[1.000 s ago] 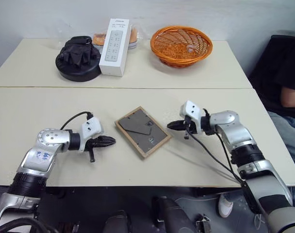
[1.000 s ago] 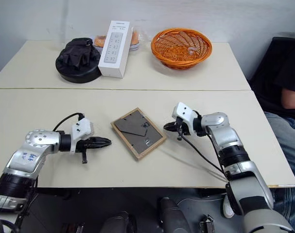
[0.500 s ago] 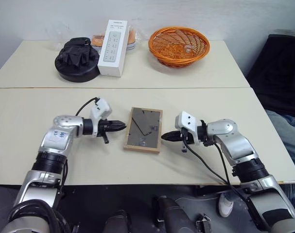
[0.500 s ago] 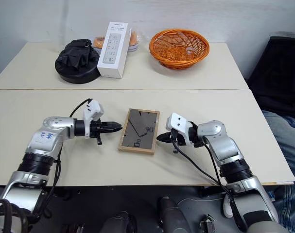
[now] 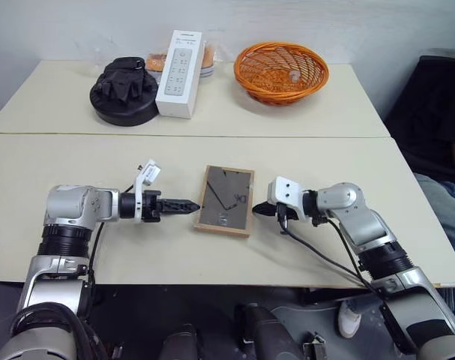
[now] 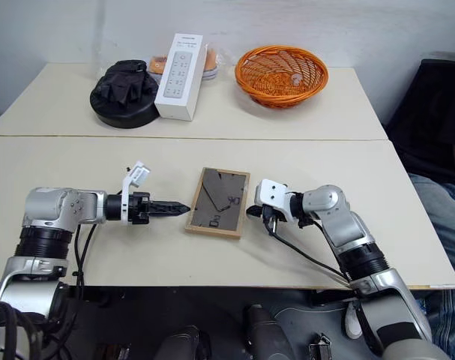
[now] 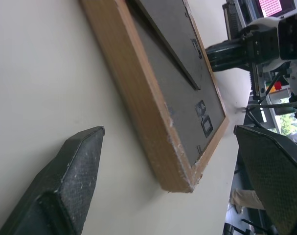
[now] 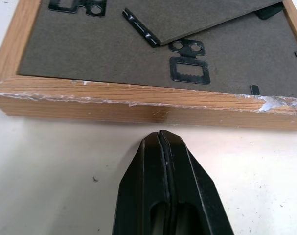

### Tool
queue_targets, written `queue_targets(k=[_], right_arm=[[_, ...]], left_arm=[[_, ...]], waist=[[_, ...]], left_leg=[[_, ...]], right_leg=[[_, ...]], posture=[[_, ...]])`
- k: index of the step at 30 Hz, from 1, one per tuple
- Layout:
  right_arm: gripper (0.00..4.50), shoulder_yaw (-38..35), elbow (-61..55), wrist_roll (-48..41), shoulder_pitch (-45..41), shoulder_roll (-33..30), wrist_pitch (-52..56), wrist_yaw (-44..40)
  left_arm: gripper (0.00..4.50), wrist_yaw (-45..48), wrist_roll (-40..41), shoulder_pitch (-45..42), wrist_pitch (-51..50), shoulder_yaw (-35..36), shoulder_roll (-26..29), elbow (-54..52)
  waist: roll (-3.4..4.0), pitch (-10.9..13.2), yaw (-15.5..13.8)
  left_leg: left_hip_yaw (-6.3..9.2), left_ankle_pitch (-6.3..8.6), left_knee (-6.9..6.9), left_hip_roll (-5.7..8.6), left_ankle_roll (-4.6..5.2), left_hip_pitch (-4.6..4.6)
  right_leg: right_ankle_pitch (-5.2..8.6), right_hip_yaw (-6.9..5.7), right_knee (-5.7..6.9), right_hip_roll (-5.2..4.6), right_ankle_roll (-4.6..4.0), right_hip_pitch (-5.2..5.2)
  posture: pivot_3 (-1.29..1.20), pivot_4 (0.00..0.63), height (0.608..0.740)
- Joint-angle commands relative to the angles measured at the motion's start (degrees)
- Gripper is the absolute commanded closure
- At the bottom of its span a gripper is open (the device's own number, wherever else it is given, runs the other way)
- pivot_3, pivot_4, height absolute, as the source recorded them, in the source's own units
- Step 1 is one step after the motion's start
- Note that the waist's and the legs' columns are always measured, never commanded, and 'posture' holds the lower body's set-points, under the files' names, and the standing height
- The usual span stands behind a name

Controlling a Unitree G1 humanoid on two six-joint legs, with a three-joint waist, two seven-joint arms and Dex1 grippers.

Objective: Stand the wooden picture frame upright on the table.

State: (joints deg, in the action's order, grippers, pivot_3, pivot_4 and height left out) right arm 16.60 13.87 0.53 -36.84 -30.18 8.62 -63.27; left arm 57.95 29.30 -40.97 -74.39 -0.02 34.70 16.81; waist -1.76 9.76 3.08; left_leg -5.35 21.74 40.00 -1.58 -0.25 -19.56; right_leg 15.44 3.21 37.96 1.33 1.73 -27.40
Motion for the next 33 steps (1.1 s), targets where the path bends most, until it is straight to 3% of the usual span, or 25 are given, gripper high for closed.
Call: queue_targets(k=[1, 4, 7, 10, 17, 19, 23, 27, 32, 33], right_arm=[[4.50, 0.29, -0.70, 0.16, -1.07, 1.10, -1.01, 0.74], [4.50, 0.19, -1.09, 0.16, -0.86, 1.74, -0.49, 1.03], [4.50, 0.20, -1.94, 0.00, -0.31, 1.84, -0.07, 0.98], [4.50, 0.05, -2.73, -0.07, 0.32, 1.49, -0.01, 0.84], [4.50, -2.63, -5.39, -1.58, 0.90, -1.23, 1.34, 0.83], [4.15, -4.46, -8.18, -4.11, 1.19, -3.70, 4.58, -1.22], [2.94, -10.12, -14.86, -13.83, 0.64, -6.99, 17.61, -4.52], [1.77, -14.28, -17.38, -22.98, -3.90, -2.36, 31.36, -0.55], [0.07, -12.90, -16.51, -25.12, -7.50, 3.36, 36.04, 4.15], [0.00, -11.99, -15.90, -24.66, -7.95, 4.42, 35.72, 4.91]], left_arm=[[0.05, -2.87, 0.08, 1.23, -2.79, -5.38, -4.06, -1.88], [0.05, -5.22, 0.34, 0.65, -3.90, -5.22, -7.12, -2.39], [0.05, -8.47, 1.37, -1.92, -5.40, -0.36, -10.87, 0.18], [0.63, -9.86, 2.37, -3.27, -6.55, 3.55, -11.79, 0.31], [2.74, -10.46, 5.98, -3.31, -10.77, 8.61, -9.67, -3.53], [3.23, -10.81, 7.21, -2.84, -11.88, 10.34, -8.96, -5.07], [3.25, -11.12, 9.55, -0.86, -13.16, 12.46, -7.72, -9.96], [3.25, -11.65, 10.92, 1.83, -12.29, 11.81, -7.53, -15.86], [3.25, -12.58, 11.88, 2.14, -11.04, 10.68, -8.92, -18.73], [3.25, -12.64, 12.28, 1.78, -11.04, 10.80, -9.32, -19.06]], waist=[[0.12, -0.12, -0.15], [0.19, -0.20, -0.37], [0.22, -0.22, -1.00], [0.21, -0.21, -1.26], [0.21, -0.21, -0.62], [0.20, -0.20, -0.53], [0.21, -0.19, -0.10], [0.21, -0.19, 0.24], [0.21, -0.19, 0.01], [0.21, -0.19, -0.05]], left_leg=[[0.00, 0.00, 0.00, 0.00, -0.01, 0.06], [0.00, 0.01, -0.01, 0.02, 0.00, 0.13], [0.00, 0.01, -0.01, 0.04, 0.01, 0.24], [-0.01, 0.02, 0.00, 0.06, 0.03, 0.22], [-0.02, -0.05, -0.01, 0.04, -0.10, 0.01], [-0.01, -0.06, -0.01, 0.04, -0.12, 0.01], [0.00, -0.06, -0.04, 0.03, -0.12, 0.01], [0.00, -0.07, -0.03, 0.02, -0.15, 0.04], [0.02, -0.10, -0.04, 0.02, -0.20, 0.04], [0.02, -0.09, -0.04, 0.03, -0.18, 0.01]], right_leg=[[0.00, 0.00, 0.01, 0.00, 0.00, 0.06], [0.00, 0.01, -0.04, -0.02, 0.00, 0.15], [0.00, 0.01, -0.11, -0.03, 0.00, 0.25], [0.00, 0.01, -0.11, -0.03, 0.00, 0.24], [0.00, 0.02, 0.00, -0.02, 0.00, -0.03], [0.00, 0.01, 0.02, -0.02, 0.00, -0.03], [0.00, 0.02, 0.02, -0.02, 0.00, -0.04], [0.00, 0.03, 0.05, -0.02, 0.00, -0.03], [0.02, 0.01, 0.06, -0.01, -0.04, -0.05], [0.02, 0.01, 0.03, -0.01, -0.04, -0.05]], posture=[[0.00, 0.150, 0.740], [0.00, 0.150, 0.740], [0.00, 0.150, 0.740], [0.00, 0.150, 0.740], [0.00, 0.150, 0.740], [0.00, 0.150, 0.740], [0.00, 0.150, 0.740], [0.00, 0.150, 0.740], [0.00, 0.150, 0.740], [0.00, 0.150, 0.740]])
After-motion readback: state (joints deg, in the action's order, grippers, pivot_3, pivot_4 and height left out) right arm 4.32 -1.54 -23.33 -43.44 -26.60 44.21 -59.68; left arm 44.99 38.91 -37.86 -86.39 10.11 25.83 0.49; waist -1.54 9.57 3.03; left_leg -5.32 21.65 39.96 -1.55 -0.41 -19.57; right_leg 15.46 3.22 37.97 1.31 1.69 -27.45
